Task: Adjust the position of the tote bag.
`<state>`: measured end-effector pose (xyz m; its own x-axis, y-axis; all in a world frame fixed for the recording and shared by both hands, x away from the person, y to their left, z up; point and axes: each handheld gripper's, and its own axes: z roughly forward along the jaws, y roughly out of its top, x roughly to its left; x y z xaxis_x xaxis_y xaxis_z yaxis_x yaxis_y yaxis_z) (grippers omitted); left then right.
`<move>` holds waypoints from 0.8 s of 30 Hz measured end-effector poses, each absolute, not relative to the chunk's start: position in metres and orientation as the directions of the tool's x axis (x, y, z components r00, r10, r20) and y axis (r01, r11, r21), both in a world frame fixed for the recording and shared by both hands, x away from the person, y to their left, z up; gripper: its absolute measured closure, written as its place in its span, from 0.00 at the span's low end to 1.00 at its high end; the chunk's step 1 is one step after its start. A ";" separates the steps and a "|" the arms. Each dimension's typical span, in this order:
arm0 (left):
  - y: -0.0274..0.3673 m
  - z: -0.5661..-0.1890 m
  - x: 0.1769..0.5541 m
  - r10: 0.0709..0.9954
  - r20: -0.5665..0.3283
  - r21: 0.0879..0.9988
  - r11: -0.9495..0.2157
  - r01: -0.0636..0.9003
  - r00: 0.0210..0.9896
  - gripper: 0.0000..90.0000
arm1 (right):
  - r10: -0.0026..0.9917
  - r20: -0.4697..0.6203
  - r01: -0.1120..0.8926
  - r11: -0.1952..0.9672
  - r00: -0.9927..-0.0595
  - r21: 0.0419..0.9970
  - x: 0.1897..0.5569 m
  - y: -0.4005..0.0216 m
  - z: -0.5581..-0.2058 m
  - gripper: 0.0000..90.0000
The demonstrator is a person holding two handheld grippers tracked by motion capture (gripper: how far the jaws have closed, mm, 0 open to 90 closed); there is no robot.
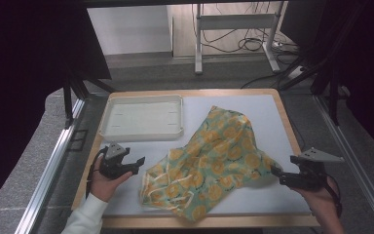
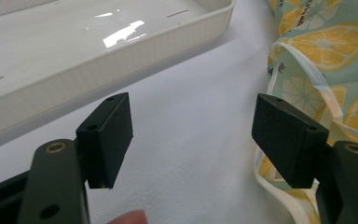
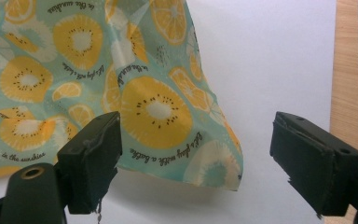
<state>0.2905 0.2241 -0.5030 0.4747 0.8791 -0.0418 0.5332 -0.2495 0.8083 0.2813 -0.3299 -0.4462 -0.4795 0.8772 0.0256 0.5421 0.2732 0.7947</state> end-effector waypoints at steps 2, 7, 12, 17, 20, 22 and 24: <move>0.224 -0.503 0.291 0.879 -0.041 0.808 -0.251 0.534 0.475 0.33 | 0.876 0.026 0.541 0.273 -0.481 0.795 0.282 -0.330 -0.446 0.19; 0.225 -0.506 0.289 0.885 -0.035 0.800 -0.254 0.543 0.465 0.34 | 0.867 0.024 0.536 0.285 -0.497 0.794 0.284 -0.330 -0.448 0.19; 0.227 -0.505 0.286 0.888 -0.041 0.808 -0.241 0.538 0.458 0.34 | 0.862 0.022 0.534 0.293 -0.506 0.793 0.285 -0.326 -0.448 0.19; 0.228 -0.506 0.283 0.885 -0.042 0.805 -0.245 0.541 0.463 0.34 | 0.858 0.014 0.533 0.306 -0.513 0.789 0.288 -0.322 -0.450 0.19; 0.226 -0.503 0.283 0.880 -0.046 0.811 -0.243 0.533 0.473 0.35 | 0.860 0.010 0.539 0.311 -0.511 0.783 0.287 -0.320 -0.451 0.19; 0.224 -0.501 0.283 0.871 -0.044 0.813 -0.254 0.523 0.490 0.36 | 0.863 0.004 0.541 0.313 -0.506 0.781 0.287 -0.321 -0.451 0.20; 0.222 -0.499 0.284 0.867 -0.035 0.816 -0.262 0.516 0.497 0.37 | 0.866 0.010 0.544 0.305 -0.500 0.782 0.286 -0.322 -0.450 0.20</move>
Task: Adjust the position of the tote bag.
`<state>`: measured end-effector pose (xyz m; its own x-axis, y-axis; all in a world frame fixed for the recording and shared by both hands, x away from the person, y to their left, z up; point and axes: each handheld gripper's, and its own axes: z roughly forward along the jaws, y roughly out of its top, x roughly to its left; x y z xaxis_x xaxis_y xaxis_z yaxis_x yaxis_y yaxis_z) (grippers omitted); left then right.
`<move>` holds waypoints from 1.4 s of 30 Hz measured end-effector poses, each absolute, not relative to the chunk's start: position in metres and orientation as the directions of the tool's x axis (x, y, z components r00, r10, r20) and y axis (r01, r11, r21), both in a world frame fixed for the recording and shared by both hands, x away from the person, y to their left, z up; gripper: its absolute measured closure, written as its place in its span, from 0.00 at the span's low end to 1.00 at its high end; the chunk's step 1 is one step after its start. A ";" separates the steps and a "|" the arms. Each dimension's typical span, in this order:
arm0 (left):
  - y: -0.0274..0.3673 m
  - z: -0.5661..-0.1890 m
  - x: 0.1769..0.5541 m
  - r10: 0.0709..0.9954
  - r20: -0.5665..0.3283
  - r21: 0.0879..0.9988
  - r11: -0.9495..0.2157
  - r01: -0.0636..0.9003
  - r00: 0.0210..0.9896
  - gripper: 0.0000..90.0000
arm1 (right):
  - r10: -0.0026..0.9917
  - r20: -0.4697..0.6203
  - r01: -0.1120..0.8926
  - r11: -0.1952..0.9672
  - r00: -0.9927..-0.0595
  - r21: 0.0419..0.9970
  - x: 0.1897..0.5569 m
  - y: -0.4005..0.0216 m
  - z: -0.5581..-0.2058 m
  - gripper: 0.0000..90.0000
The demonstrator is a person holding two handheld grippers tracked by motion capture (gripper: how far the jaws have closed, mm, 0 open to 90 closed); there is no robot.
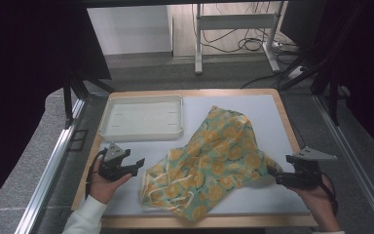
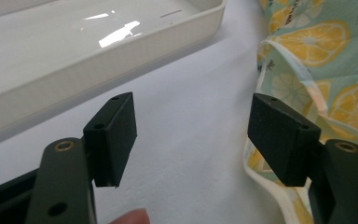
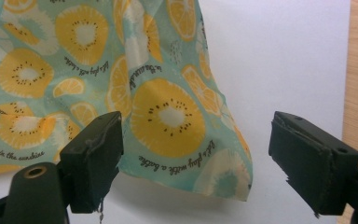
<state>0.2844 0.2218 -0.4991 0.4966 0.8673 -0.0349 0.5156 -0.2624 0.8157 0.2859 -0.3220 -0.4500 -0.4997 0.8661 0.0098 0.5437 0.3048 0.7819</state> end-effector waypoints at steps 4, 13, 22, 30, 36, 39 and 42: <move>0.214 -0.495 0.289 0.853 -0.048 0.816 -0.267 0.513 0.520 0.40 | 0.865 0.014 0.541 0.301 -0.502 0.785 0.285 -0.323 -0.451 0.20; 0.190 -0.483 0.297 0.824 -0.021 0.826 -0.305 0.475 0.566 0.40 | 0.856 0.012 0.539 0.314 -0.517 0.781 0.285 -0.322 -0.454 0.20; 0.175 -0.478 0.307 0.802 -0.034 0.802 -0.334 0.495 0.596 0.40 | 0.855 0.009 0.536 0.317 -0.518 0.782 0.285 -0.320 -0.453 0.20; 0.167 -0.471 0.314 0.785 -0.056 0.796 -0.338 0.502 0.617 0.41 | 0.858 0.013 0.540 0.311 -0.513 0.782 0.283 -0.321 -0.452 0.20; 0.164 -0.466 0.321 0.780 -0.058 0.791 -0.345 0.505 0.624 0.42 | 0.861 0.015 0.541 0.306 -0.508 0.784 0.284 -0.321 -0.452 0.20; 0.160 -0.462 0.327 0.776 -0.060 0.792 -0.345 0.503 0.628 0.42 | 0.862 0.018 0.542 0.302 -0.506 0.784 0.284 -0.322 -0.451 0.20; 0.155 -0.458 0.332 0.774 -0.056 0.798 -0.345 0.494 0.630 0.42 | 0.862 0.017 0.539 0.301 -0.507 0.787 0.283 -0.322 -0.450 0.20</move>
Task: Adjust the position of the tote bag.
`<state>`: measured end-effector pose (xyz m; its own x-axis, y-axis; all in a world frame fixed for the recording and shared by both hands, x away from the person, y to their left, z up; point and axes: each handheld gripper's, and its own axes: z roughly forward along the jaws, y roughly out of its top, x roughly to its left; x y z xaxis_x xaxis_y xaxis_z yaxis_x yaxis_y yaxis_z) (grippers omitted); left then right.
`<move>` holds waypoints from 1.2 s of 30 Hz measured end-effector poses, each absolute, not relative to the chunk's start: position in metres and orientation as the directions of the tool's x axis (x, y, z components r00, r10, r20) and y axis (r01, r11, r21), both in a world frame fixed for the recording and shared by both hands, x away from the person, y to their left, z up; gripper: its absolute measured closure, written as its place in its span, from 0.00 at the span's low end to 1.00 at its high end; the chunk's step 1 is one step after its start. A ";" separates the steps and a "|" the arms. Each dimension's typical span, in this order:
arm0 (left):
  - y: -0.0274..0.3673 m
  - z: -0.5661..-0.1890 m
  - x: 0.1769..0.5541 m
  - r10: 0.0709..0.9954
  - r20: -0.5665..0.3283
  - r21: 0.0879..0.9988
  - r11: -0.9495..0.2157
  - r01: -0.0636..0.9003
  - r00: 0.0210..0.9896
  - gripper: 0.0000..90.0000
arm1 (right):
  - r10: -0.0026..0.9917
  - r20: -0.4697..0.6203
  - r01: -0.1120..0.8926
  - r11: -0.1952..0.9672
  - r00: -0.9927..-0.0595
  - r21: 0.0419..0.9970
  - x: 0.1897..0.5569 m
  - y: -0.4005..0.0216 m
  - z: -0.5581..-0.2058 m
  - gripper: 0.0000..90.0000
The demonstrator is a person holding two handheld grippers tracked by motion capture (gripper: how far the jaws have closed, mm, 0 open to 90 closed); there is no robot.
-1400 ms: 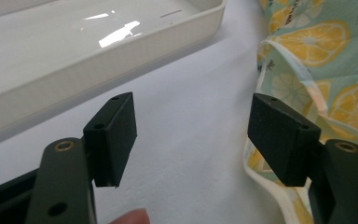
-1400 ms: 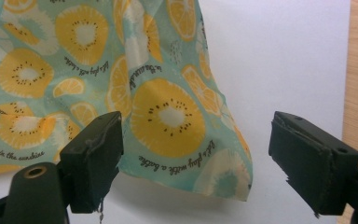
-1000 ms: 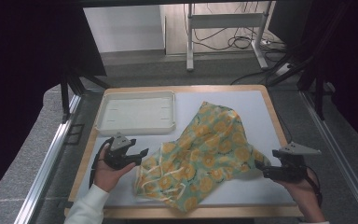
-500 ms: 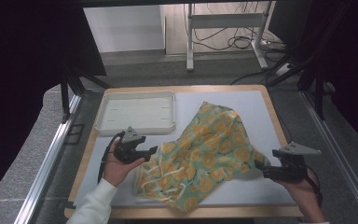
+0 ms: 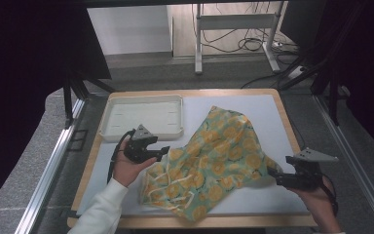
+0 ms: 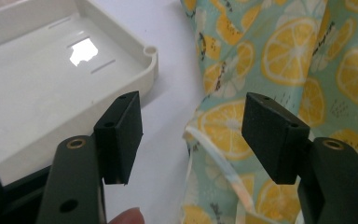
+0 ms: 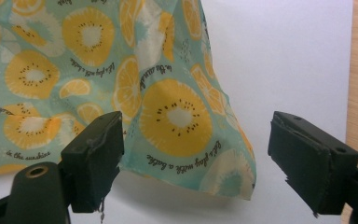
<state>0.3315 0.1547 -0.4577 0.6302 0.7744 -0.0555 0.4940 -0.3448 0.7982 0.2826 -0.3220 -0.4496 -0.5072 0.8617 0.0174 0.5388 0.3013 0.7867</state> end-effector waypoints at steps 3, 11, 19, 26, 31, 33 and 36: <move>0.150 -0.454 0.337 0.772 -0.050 0.801 -0.348 0.487 0.634 0.42 | 0.861 0.017 0.534 0.300 -0.508 0.791 0.282 -0.322 -0.448 0.20; 0.142 -0.449 0.348 0.771 -0.025 0.794 -0.371 0.481 0.636 0.41 | 0.861 0.024 0.541 0.297 -0.507 0.787 0.282 -0.324 -0.448 0.20; 0.131 -0.442 0.361 0.764 -0.018 0.787 -0.387 0.480 0.645 0.41 | 0.863 0.026 0.546 0.296 -0.504 0.784 0.282 -0.324 -0.448 0.20; 0.119 -0.443 0.377 0.744 -0.013 0.765 -0.423 0.486 0.668 0.39 | 0.865 0.027 0.548 0.293 -0.501 0.784 0.283 -0.326 -0.447 0.20; 0.105 -0.447 0.390 0.738 -0.023 0.746 -0.436 0.503 0.674 0.39 | 0.864 0.028 0.552 0.296 -0.502 0.780 0.283 -0.325 -0.448 0.20; 0.098 -0.449 0.393 0.731 -0.026 0.739 -0.445 0.506 0.682 0.38 | 0.864 0.027 0.552 0.297 -0.503 0.779 0.283 -0.325 -0.448 0.20; 0.087 -0.454 0.397 0.721 -0.027 0.728 -0.461 0.508 0.692 0.37 | 0.864 0.028 0.553 0.296 -0.502 0.779 0.283 -0.326 -0.448 0.20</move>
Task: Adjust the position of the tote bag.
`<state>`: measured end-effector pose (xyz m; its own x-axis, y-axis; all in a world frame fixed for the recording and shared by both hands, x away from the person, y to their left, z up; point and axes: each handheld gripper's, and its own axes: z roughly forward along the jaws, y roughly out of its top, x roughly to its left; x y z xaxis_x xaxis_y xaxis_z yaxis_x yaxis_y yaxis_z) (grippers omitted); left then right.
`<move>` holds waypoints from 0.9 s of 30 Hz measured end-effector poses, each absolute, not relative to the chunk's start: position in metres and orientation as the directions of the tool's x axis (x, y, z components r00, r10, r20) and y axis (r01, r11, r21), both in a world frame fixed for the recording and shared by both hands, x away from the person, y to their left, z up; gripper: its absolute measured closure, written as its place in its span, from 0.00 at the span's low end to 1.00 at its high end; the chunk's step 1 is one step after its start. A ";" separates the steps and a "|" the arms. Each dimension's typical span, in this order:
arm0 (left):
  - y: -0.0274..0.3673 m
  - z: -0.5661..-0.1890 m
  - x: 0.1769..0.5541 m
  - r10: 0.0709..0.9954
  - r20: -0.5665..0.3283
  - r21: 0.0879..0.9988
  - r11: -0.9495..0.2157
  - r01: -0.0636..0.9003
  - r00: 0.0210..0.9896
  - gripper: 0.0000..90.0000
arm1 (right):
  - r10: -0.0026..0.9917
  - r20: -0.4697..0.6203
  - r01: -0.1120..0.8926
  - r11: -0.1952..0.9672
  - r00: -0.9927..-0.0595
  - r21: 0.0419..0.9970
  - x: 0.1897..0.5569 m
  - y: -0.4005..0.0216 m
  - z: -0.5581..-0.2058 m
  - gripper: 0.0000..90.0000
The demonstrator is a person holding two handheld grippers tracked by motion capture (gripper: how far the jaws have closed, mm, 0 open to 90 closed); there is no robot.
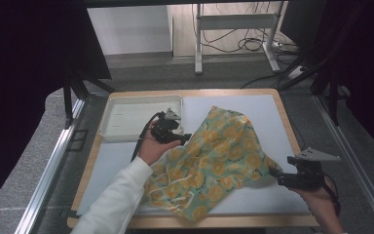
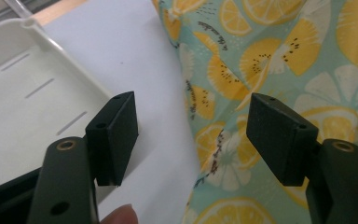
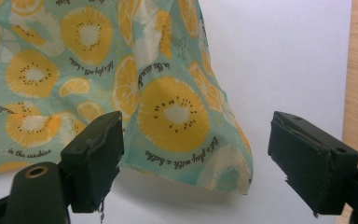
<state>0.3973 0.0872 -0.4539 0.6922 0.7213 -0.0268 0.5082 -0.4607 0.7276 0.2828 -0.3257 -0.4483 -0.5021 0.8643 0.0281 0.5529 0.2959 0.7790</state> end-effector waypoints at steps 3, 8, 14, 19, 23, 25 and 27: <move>0.078 -0.457 0.400 0.711 -0.017 0.714 -0.483 0.507 0.703 0.36 | 0.865 0.027 0.555 0.297 -0.501 0.777 0.283 -0.326 -0.449 0.20; 0.069 -0.461 0.403 0.705 -0.012 0.700 -0.501 0.509 0.709 0.34 | 0.865 0.027 0.557 0.299 -0.501 0.775 0.283 -0.327 -0.450 0.20; 0.057 -0.460 0.408 0.705 -0.012 0.691 -0.507 0.515 0.709 0.31 | 0.863 0.027 0.560 0.304 -0.505 0.770 0.284 -0.325 -0.451 0.20; 0.043 -0.470 0.414 0.707 -0.017 0.659 -0.523 0.540 0.707 0.28 | 0.860 0.026 0.560 0.308 -0.509 0.769 0.284 -0.324 -0.452 0.20; 0.035 -0.480 0.415 0.700 -0.010 0.638 -0.545 0.544 0.714 0.25 | 0.860 0.025 0.561 0.311 -0.510 0.767 0.284 -0.325 -0.452 0.20; 0.032 -0.485 0.418 0.704 -0.007 0.630 -0.549 0.550 0.710 0.24 | 0.862 0.027 0.564 0.308 -0.507 0.766 0.284 -0.325 -0.453 0.20; 0.030 -0.491 0.421 0.712 -0.010 0.622 -0.545 0.562 0.702 0.24 | 0.860 0.027 0.566 0.311 -0.509 0.763 0.285 -0.325 -0.454 0.20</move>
